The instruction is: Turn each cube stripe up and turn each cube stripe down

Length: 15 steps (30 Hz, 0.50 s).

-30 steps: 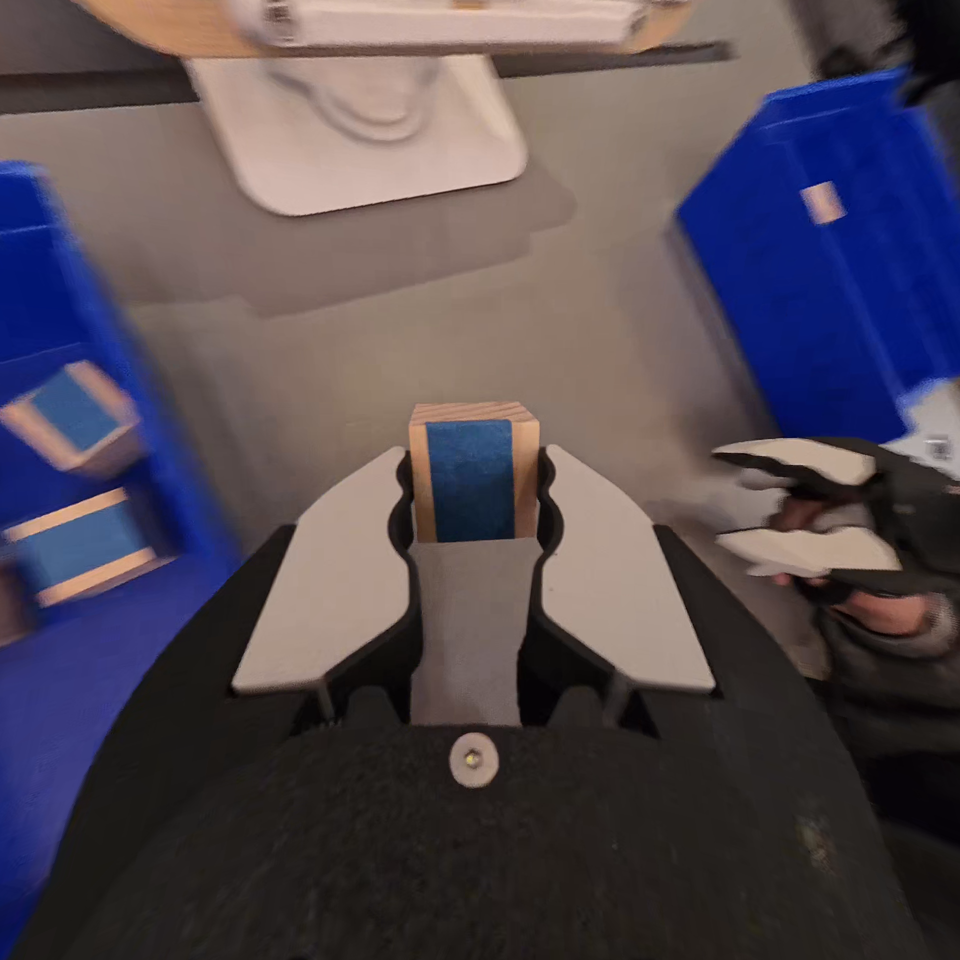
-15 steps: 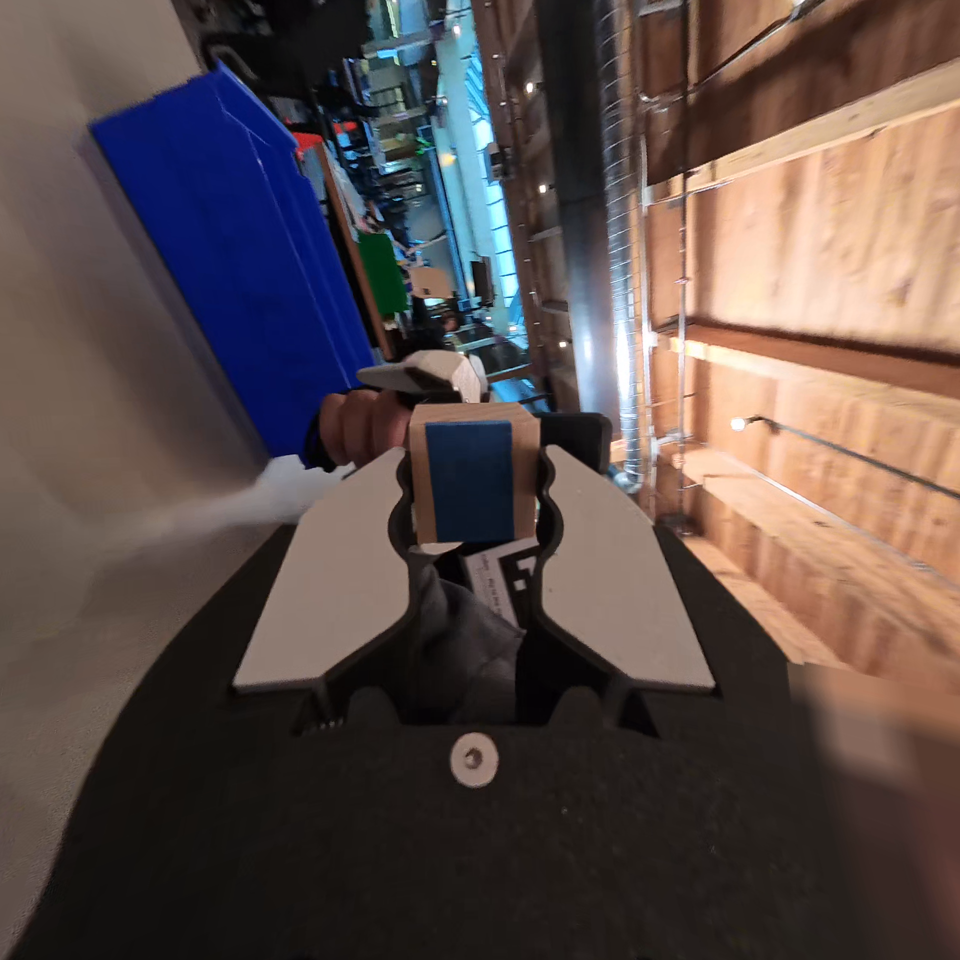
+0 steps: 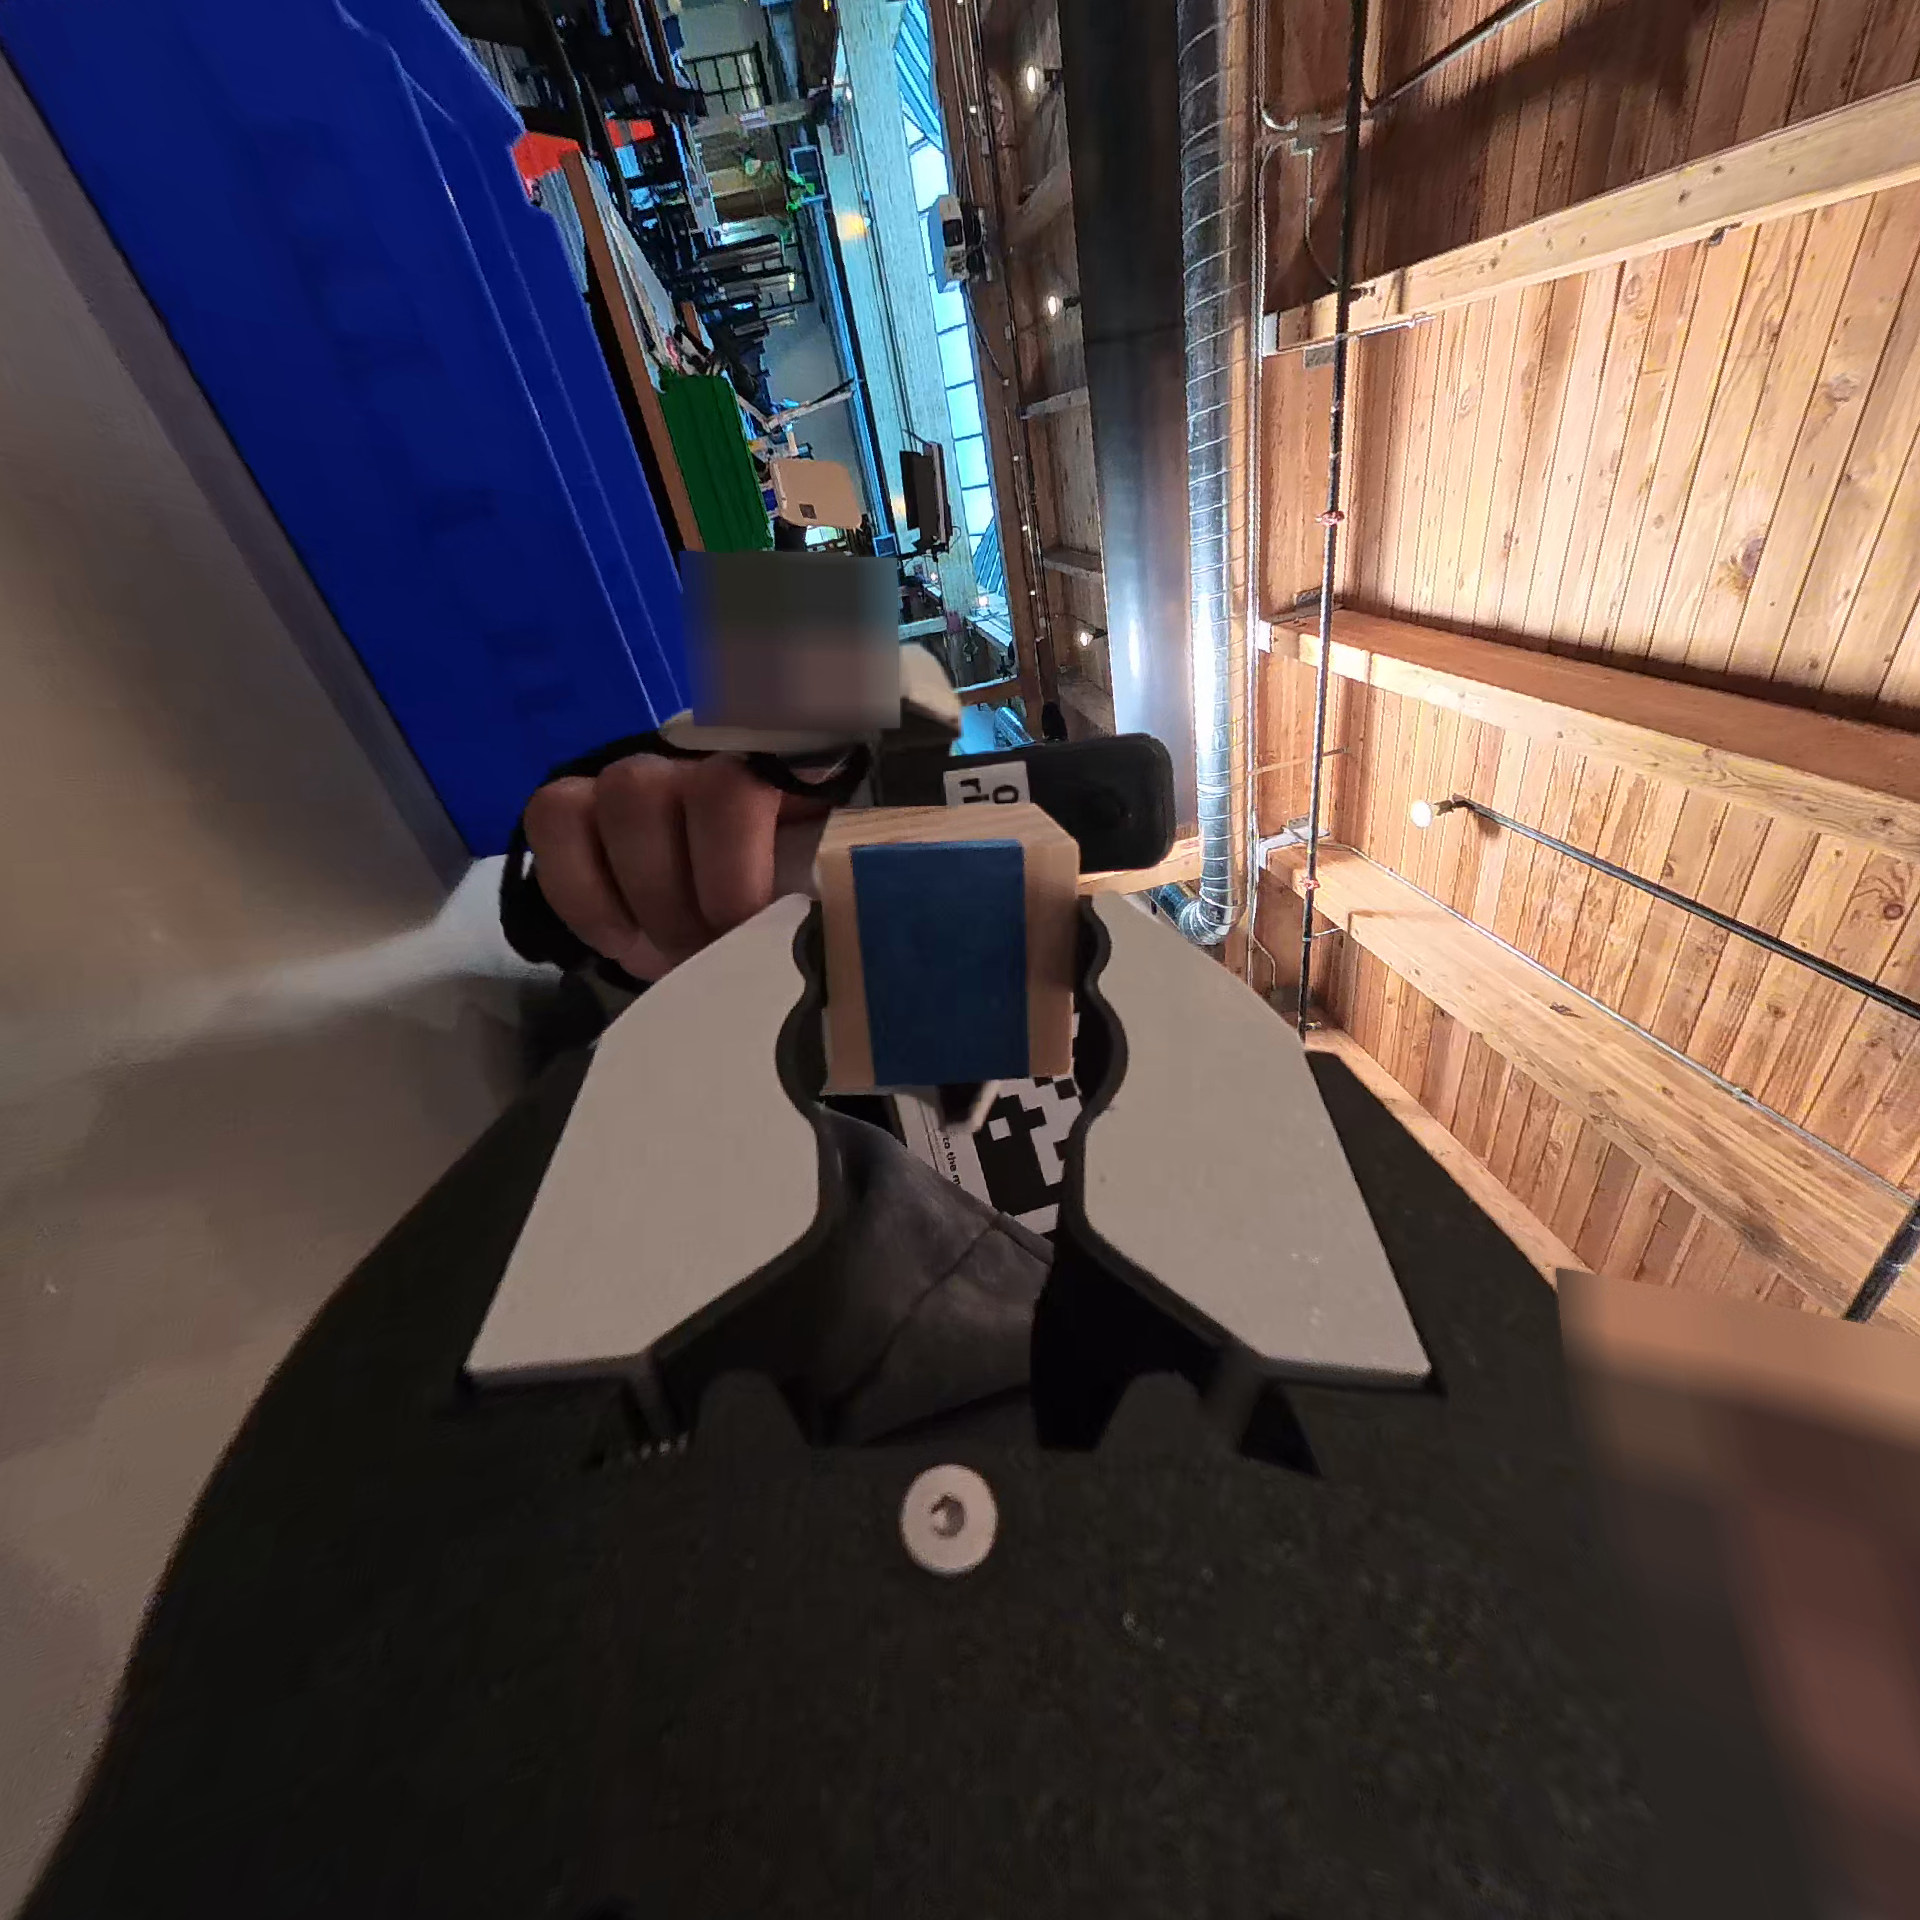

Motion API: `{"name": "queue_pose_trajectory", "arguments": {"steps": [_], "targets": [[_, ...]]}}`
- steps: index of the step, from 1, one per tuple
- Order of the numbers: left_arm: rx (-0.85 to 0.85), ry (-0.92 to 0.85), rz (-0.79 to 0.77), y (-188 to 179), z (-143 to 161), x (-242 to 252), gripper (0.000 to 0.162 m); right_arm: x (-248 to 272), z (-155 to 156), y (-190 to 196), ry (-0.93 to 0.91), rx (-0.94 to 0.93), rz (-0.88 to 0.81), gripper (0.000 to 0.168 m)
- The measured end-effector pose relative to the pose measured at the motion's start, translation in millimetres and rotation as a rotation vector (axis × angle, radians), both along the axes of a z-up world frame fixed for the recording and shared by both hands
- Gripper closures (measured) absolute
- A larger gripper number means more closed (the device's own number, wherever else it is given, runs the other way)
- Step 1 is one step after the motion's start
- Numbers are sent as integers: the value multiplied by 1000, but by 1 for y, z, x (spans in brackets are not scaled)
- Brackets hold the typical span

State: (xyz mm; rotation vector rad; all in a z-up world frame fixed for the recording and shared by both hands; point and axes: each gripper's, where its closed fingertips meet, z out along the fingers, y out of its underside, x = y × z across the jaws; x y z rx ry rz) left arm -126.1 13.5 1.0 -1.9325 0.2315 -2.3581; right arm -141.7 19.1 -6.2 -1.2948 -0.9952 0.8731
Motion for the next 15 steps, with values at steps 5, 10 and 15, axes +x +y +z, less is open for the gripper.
{"name": "queue_pose_trajectory", "arguments": {"steps": [5, 10, 15], "targets": [[-27, 14, -31, -4, -8, 4, 118, 0, -4, -5, -45, 51, 6, 123], [1, 7, -57, -9, -6, 7, 118, 2, -3, -8, -68, 24, 35, 123], [343, 226, 149, 8, -9, -5, 90, 19, 11, -3, -44, 14, -4, 123]]}}
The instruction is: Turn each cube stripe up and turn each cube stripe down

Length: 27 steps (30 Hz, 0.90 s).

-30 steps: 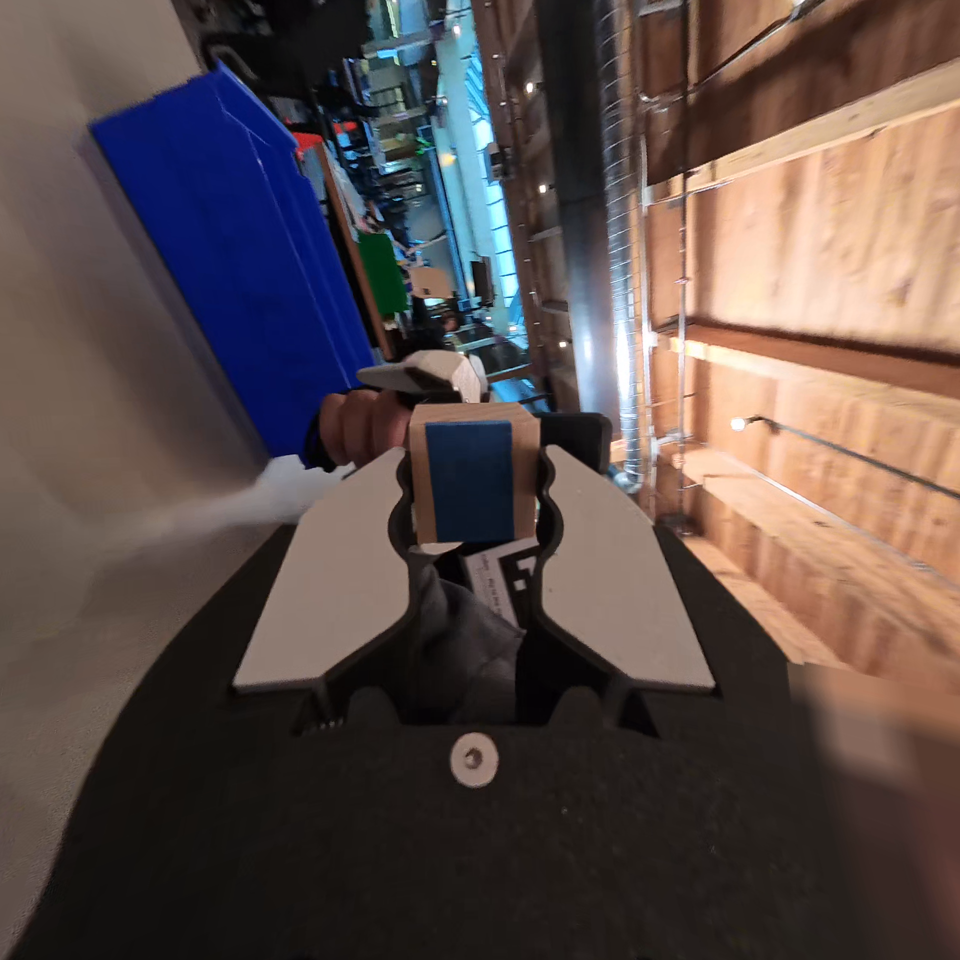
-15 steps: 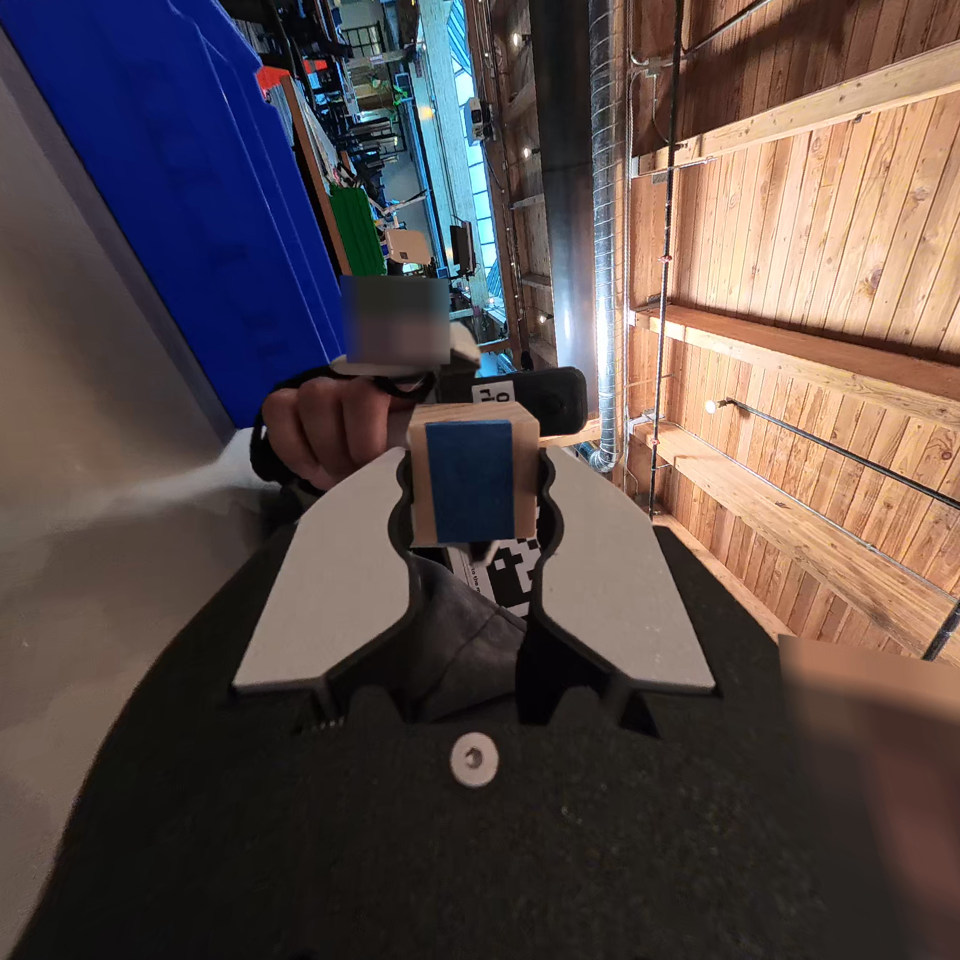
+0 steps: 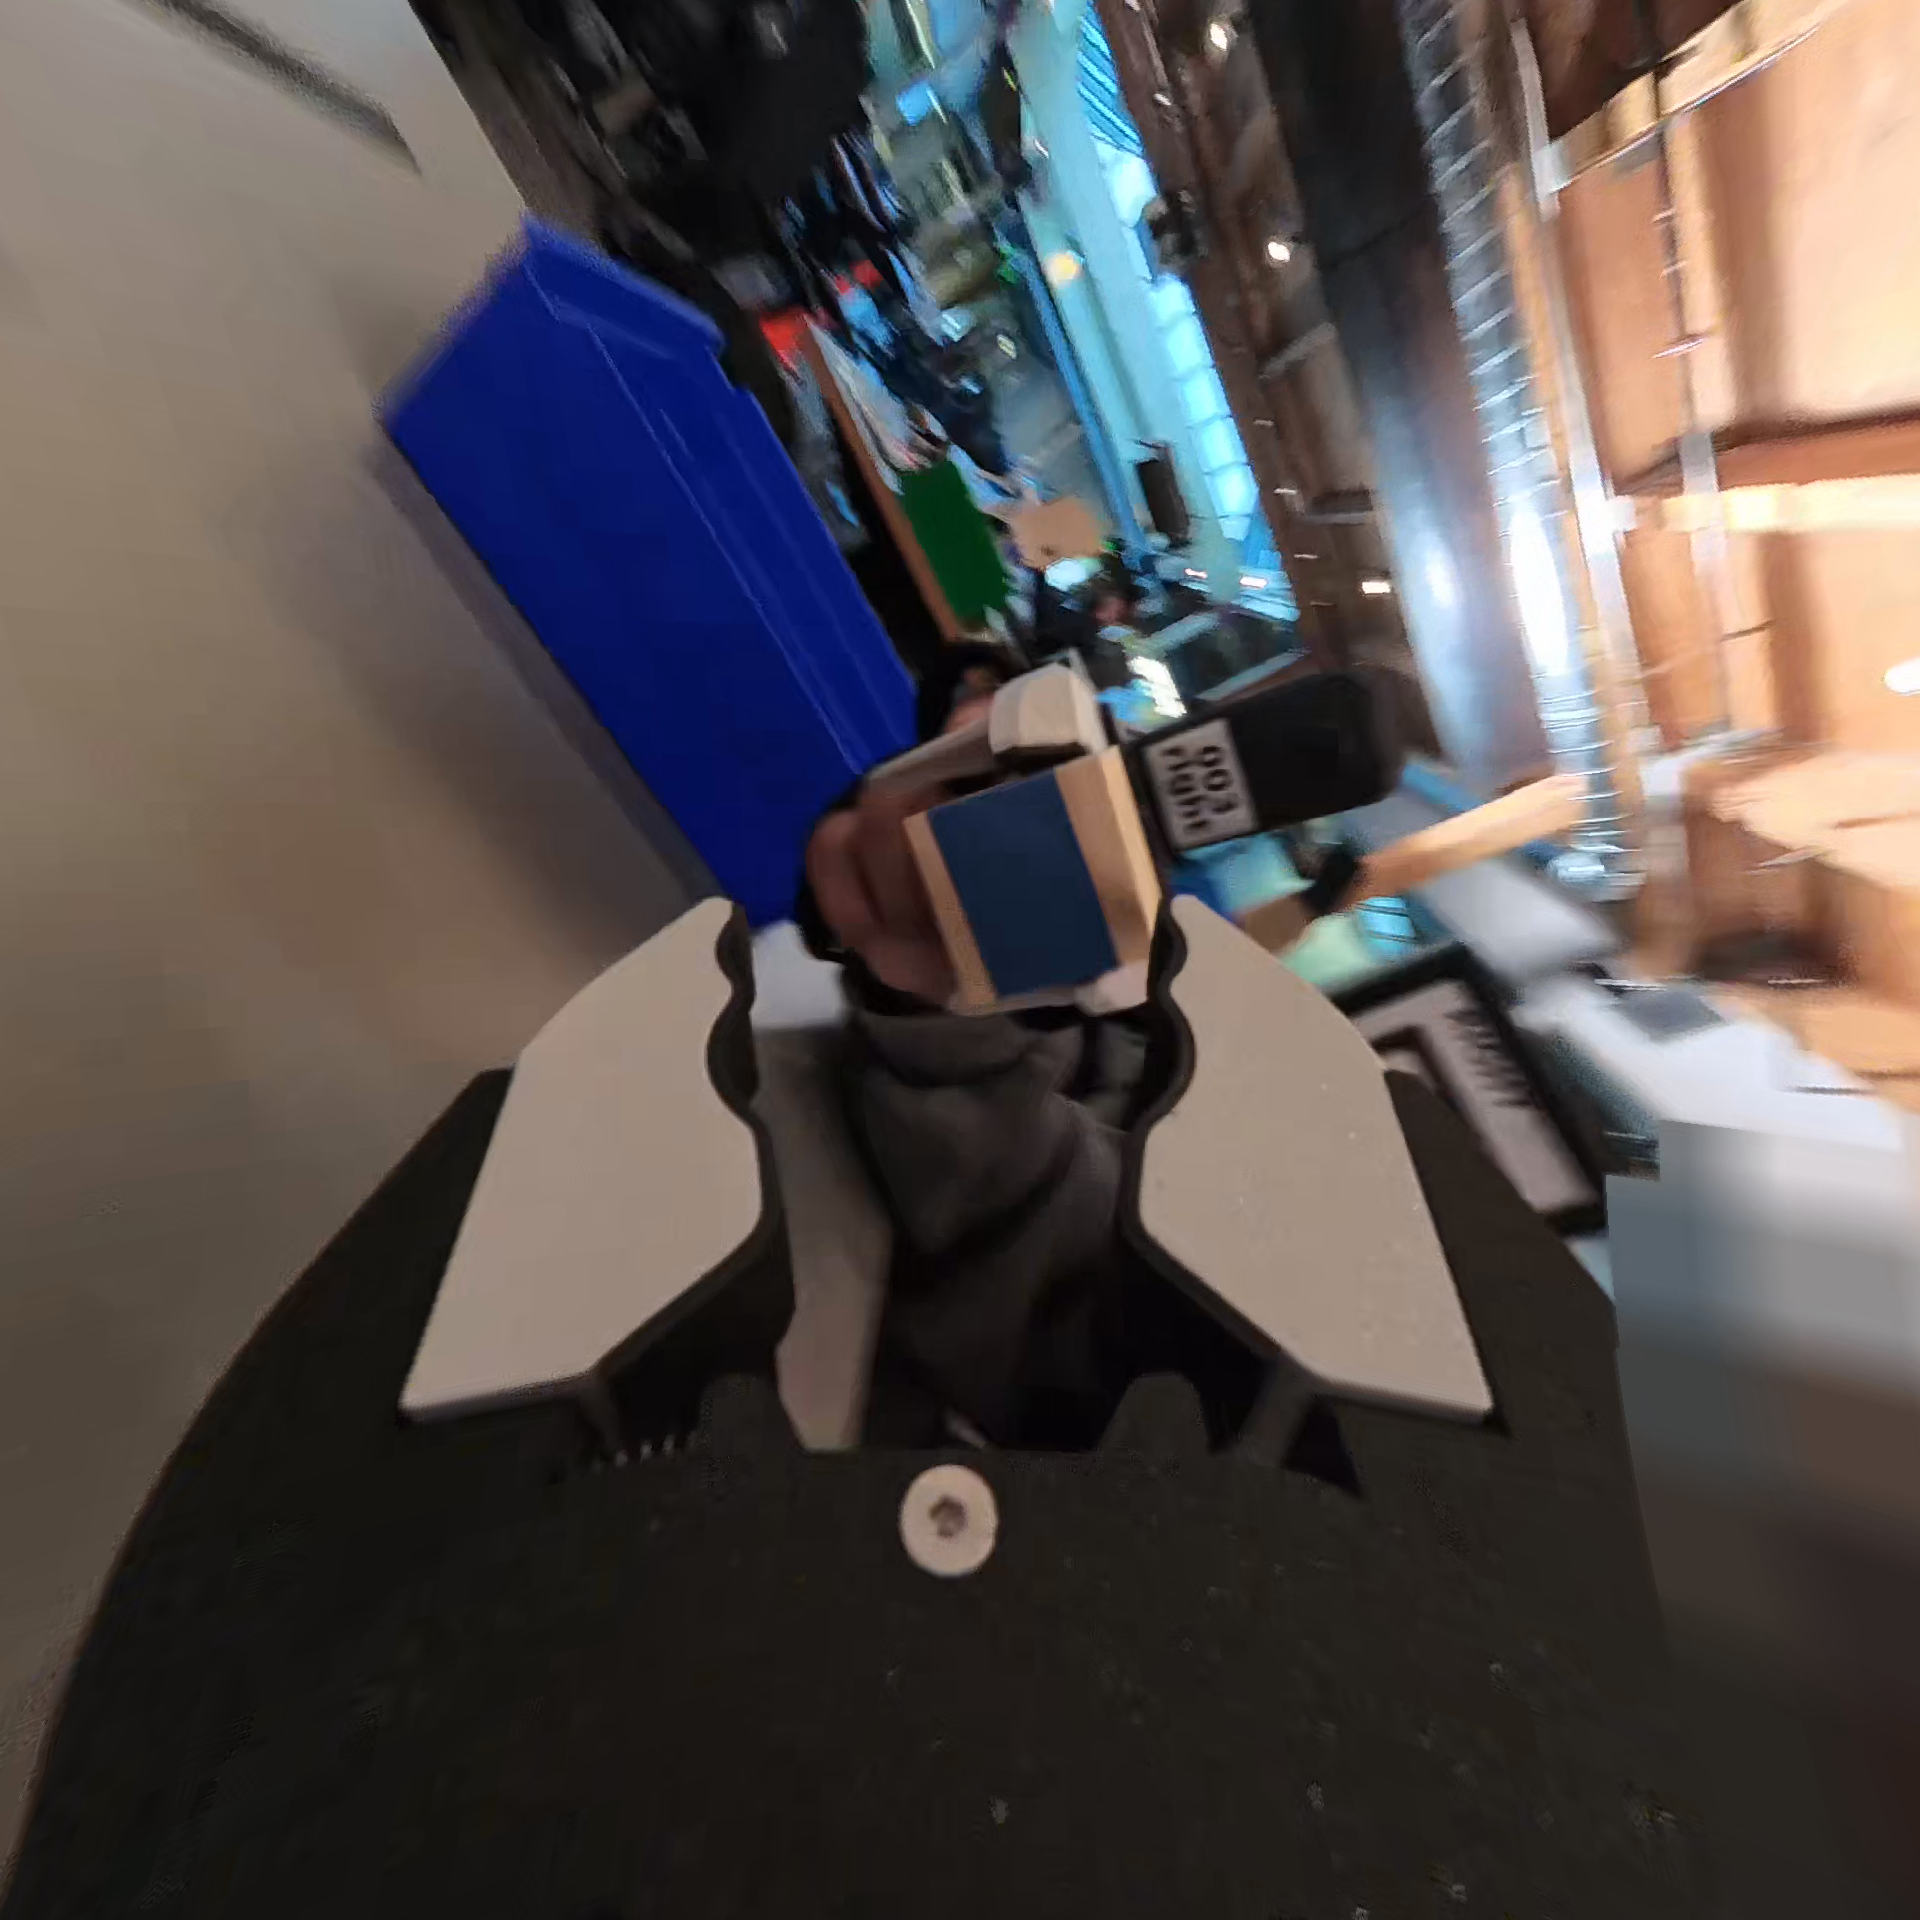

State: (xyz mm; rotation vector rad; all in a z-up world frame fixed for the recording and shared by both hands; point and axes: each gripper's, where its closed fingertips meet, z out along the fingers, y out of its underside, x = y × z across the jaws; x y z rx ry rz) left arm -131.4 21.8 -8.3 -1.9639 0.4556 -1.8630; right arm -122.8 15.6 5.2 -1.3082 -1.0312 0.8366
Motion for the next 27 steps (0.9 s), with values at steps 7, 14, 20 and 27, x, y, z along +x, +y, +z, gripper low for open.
{"name": "queue_pose_trajectory", "arguments": {"steps": [7, 14, 20, 27], "targets": [[567, 454, 318, -13, -49, -31, 93, 109, 49, 41, -50, 19, -454, 123], [644, 573, 283, -56, -100, -42, 99, 297, 13, 85, -199, -324, -1064, 123], [701, 639, 298, -47, -102, -49, 99, 366, -99, 88, -456, -878, -1264, 123], [672, 637, 260, -49, -107, -46, 99, 367, -161, 74, -669, -1184, -1223, 123]]}}
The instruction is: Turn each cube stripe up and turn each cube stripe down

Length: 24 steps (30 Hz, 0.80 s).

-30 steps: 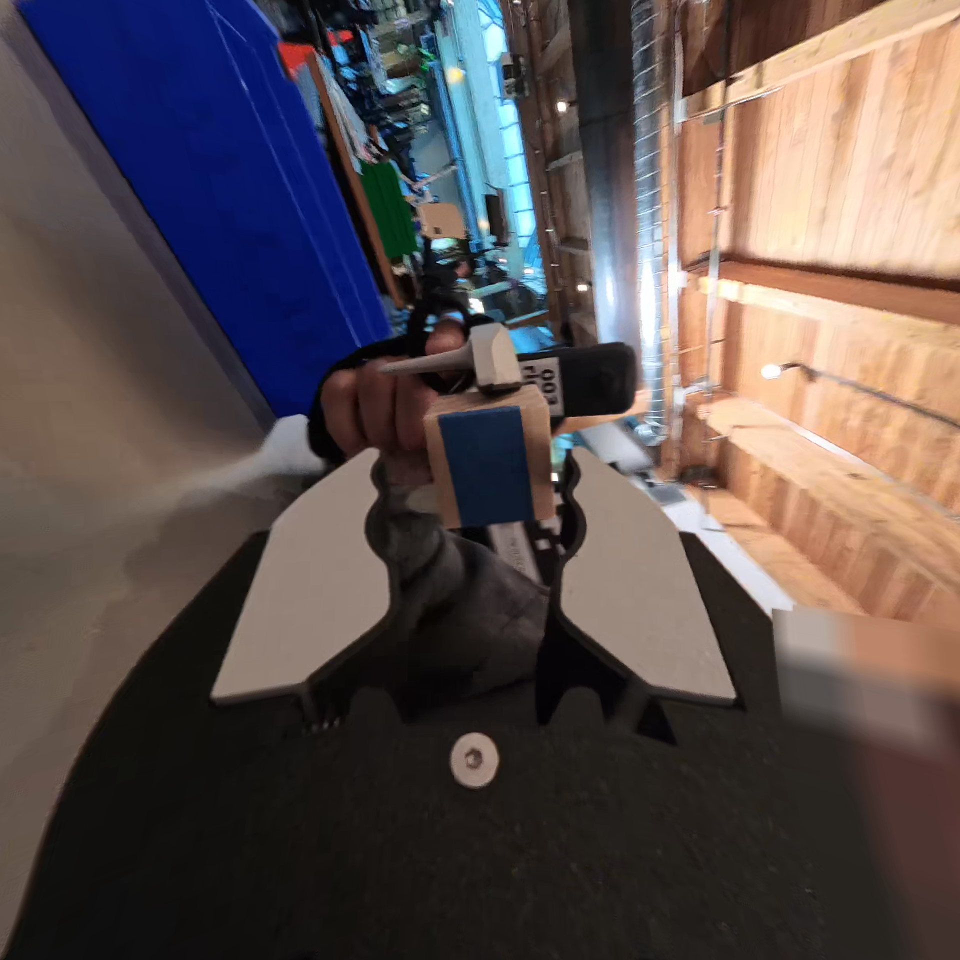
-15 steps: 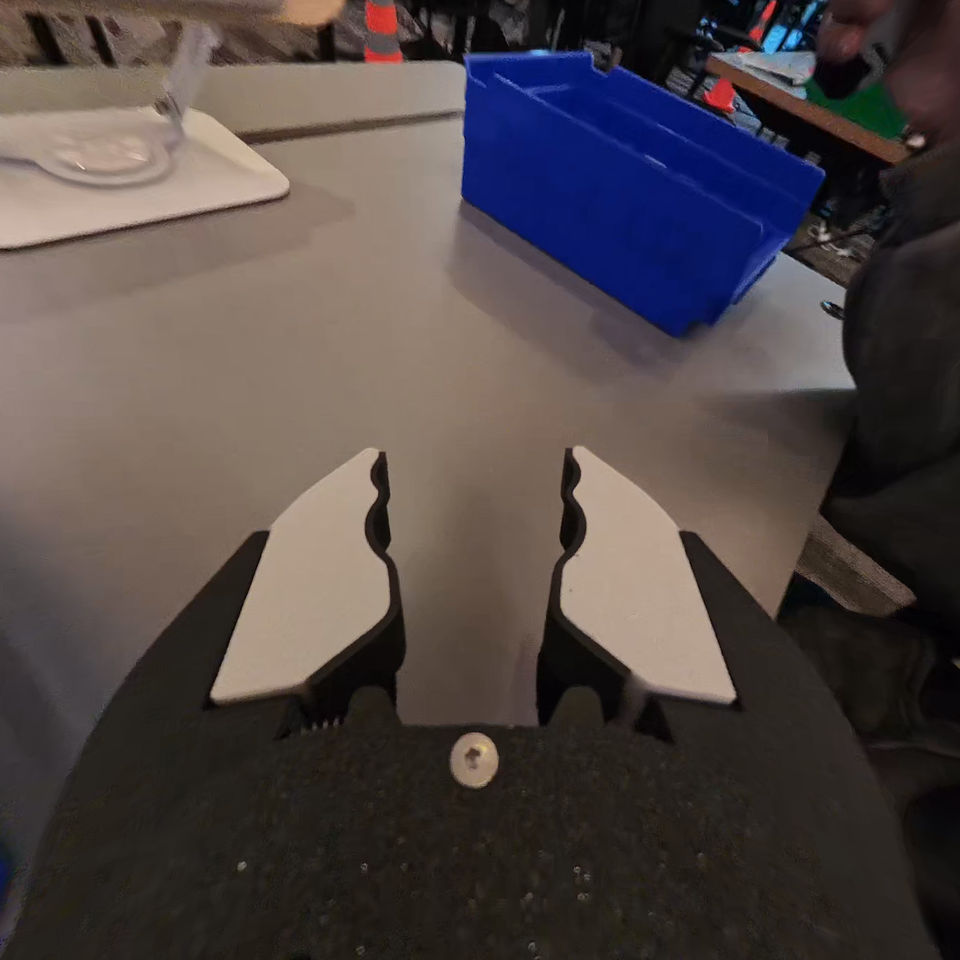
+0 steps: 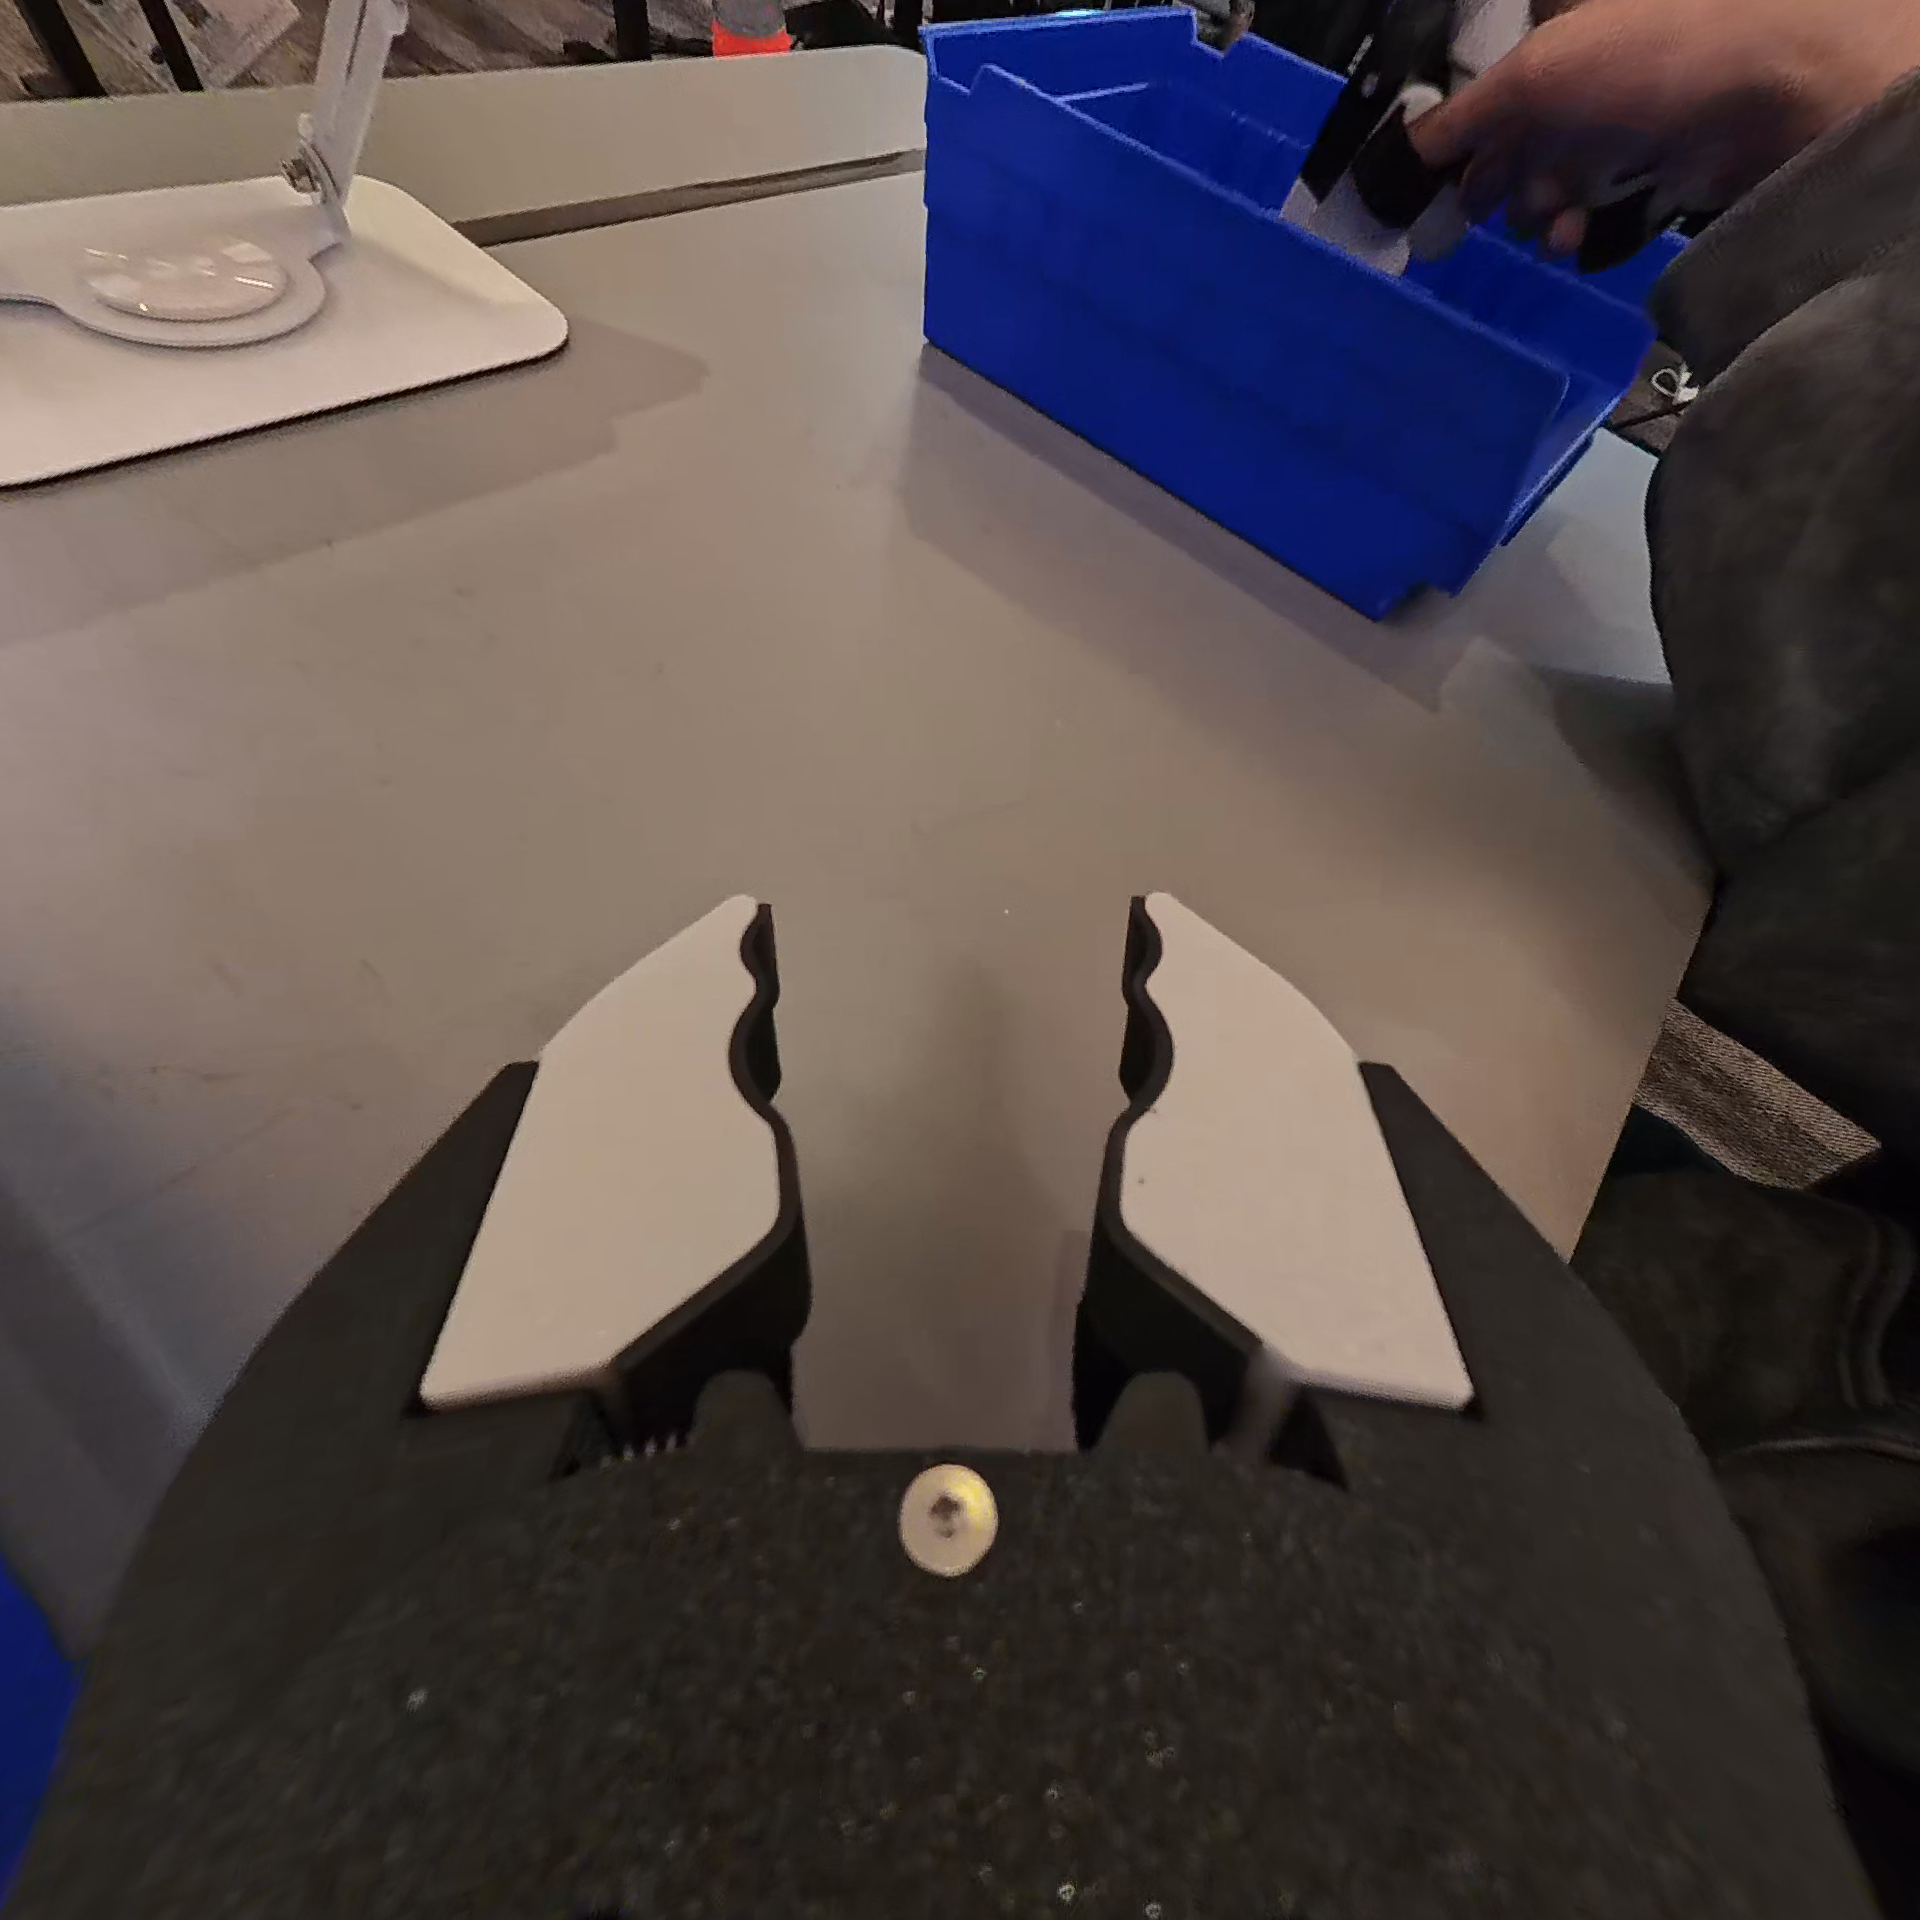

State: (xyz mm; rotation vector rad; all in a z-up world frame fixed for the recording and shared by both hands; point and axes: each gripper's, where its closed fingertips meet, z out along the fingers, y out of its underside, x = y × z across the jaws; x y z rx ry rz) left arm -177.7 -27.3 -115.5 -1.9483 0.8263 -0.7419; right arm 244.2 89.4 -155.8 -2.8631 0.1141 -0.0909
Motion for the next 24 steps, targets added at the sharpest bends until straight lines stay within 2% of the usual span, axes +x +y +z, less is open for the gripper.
{"name": "queue_pose_trajectory", "arguments": {"steps": [6, 10, 12, 14, 18, 21, 23, 24], "targets": [[-56, -20, -27, -3, -3, 2, 98, 1, -24, -7, -22, -110, 20, 123], [-54, -7, -34, -4, -5, 3, 98, 6, -23, -5, -34, -93, 14, 121], [-43, 6, -29, -3, -6, 2, 98, 3, -14, -4, -28, -61, 29, 111], [-29, 14, -22, -1, -5, 0, 98, -4, 15, 1, -30, 43, 59, 106], [-9, 10, -26, 1, -2, -1, 95, -57, 112, 15, 81, 466, 176, 110], [-3, 10, -54, -3, 1, 0, 88, -145, 178, 7, 266, 820, 440, 107], [-12, 3, -52, -5, 3, 0, 87, -210, 198, -9, 399, 1004, 626, 92], [-17, -7, -59, -7, 4, 0, 86, -241, 198, -21, 472, 1064, 703, 92]]}}
